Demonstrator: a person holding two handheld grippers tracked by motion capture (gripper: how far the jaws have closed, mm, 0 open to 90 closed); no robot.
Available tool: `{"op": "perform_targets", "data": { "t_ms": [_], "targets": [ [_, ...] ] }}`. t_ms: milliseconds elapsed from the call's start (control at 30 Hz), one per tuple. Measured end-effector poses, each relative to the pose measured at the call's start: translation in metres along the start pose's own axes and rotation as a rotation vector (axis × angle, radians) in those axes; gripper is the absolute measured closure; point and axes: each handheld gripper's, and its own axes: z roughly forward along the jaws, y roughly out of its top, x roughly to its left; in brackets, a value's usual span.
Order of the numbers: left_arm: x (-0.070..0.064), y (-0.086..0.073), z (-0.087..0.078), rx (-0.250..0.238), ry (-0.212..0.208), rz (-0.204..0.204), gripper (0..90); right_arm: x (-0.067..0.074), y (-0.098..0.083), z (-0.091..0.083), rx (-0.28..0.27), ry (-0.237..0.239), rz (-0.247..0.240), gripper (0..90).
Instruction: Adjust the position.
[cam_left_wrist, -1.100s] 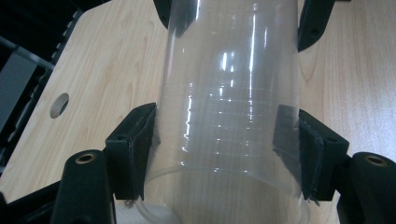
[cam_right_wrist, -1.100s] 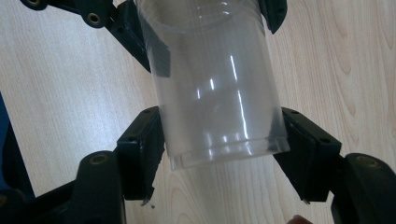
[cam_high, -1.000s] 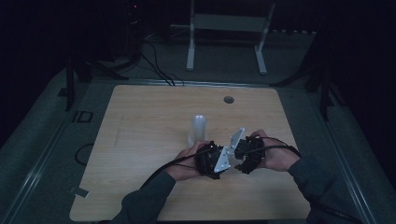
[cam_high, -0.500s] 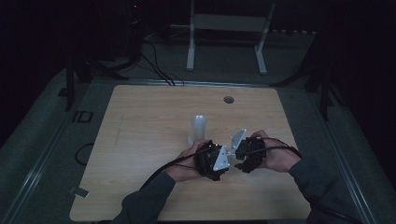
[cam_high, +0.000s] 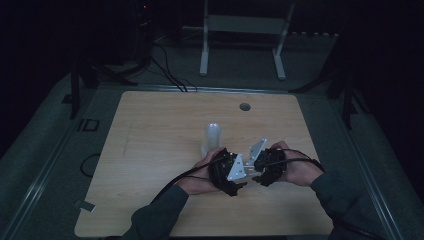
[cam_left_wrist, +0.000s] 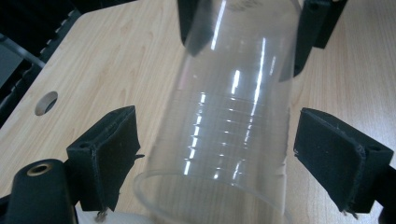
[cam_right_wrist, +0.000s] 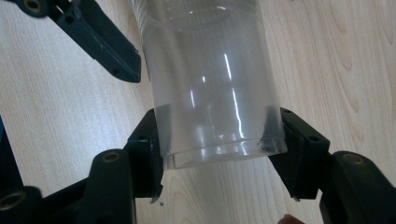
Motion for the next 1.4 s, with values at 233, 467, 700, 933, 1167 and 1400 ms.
{"op": "perform_targets", "data": {
  "t_ms": [233, 467, 700, 933, 1167, 1400],
  "targets": [
    [0.006, -0.002, -0.006, -0.018, 0.011, -0.023, 14.3, -0.001, -0.009, 0.0, -0.011, -0.005, 0.02, 41.8],
    [0.009, -0.002, -0.008, -0.022, 0.004, -0.031, 17.5, -0.004, -0.026, 0.0, -0.017, -0.024, 0.079, 41.8],
    [0.012, -0.003, -0.007, -0.028, 0.004, -0.058, 19.5, -0.005, -0.038, 0.001, -0.029, -0.04, 0.124, 41.8],
    [0.017, -0.005, -0.008, -0.043, 0.001, -0.093, 20.2, -0.006, -0.046, 0.004, -0.04, -0.056, 0.166, 41.8],
    [0.023, -0.007, -0.01, -0.073, 0.011, -0.142, 21.8, -0.007, -0.052, 0.007, -0.067, -0.071, 0.222, 41.8],
    [0.027, -0.009, -0.009, -0.051, 0.038, -0.196, 23.1, -0.01, -0.057, 0.011, -0.117, -0.097, 0.277, 41.8]
  ]
}}
